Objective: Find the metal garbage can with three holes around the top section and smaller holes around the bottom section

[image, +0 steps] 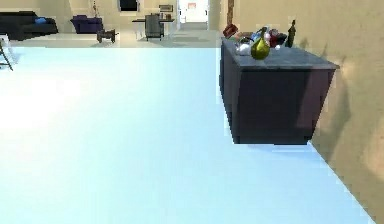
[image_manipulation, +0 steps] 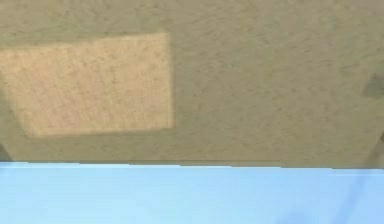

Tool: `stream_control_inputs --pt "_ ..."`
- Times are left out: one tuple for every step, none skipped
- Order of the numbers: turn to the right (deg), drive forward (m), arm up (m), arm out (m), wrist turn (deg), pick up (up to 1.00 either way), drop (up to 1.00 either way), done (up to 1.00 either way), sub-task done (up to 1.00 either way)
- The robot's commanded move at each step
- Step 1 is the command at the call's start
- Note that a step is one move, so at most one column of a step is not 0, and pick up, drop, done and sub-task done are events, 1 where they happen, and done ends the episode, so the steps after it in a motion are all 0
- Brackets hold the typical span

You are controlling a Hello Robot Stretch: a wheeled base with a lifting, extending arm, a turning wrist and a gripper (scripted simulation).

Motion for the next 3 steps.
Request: stream_control_inputs --pt "-3.0 0.00 0.00 0.00 0.0 0.00 0.00 0.00 0.00" --pt "0.0 1.00 0.00 0.00 0.0 0.00 0.00 0.00 0.00" --pt "0.0 0.70 0.00 0.00 0.0 0.00 0.00 0.00 0.00"
